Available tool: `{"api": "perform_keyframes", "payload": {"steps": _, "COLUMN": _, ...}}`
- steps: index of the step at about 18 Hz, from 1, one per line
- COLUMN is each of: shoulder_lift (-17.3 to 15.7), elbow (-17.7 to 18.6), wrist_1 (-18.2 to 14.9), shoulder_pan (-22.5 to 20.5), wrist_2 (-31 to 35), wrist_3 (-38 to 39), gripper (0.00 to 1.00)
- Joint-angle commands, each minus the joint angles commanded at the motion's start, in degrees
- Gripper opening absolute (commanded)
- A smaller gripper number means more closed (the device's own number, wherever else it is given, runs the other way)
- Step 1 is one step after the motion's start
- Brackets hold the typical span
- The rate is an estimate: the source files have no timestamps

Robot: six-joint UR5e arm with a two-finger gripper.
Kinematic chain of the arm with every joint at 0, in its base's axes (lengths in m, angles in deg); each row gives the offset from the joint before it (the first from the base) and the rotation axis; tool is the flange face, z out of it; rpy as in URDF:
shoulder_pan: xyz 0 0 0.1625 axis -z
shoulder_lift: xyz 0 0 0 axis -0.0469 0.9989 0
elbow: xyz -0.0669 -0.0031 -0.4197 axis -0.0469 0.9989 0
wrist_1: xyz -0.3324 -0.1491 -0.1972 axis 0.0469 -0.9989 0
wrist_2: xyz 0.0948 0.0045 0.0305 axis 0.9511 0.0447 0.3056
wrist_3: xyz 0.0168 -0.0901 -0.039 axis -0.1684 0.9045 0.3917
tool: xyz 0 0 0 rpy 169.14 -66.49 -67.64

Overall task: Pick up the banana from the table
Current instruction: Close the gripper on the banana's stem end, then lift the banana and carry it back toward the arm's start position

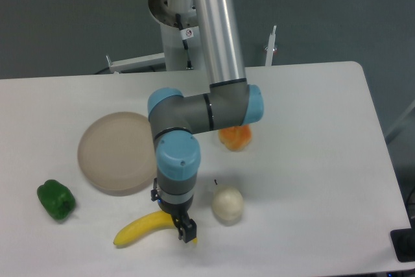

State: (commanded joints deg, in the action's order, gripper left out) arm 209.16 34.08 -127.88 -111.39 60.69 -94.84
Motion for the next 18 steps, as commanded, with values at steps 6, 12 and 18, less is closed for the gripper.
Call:
{"api": "perform_keyframes", "payload": {"steps": 6, "shoulder_lift": 1.4, "elbow": -0.6, "wrist_1": -0.1, "shoulder_pan": 0.2, "wrist_2": 1.5, "wrist_3": 0.0, "gripper": 0.46}}
{"api": "perform_keyframes", "payload": {"steps": 12, "shoulder_lift": -0.5, "elbow": -1.1, "wrist_1": -0.9, "shoulder_pan": 0.1, "wrist_2": 2.0, "wrist_3": 0.8, "gripper": 0.0}}
{"api": "perform_keyframes", "payload": {"steps": 18, "shoulder_lift": -1.8, "elbow": -7.0, "wrist_1": -1.1, "shoulder_pan": -1.3, "wrist_2": 1.1, "wrist_3": 9.2, "gripper": 0.0}}
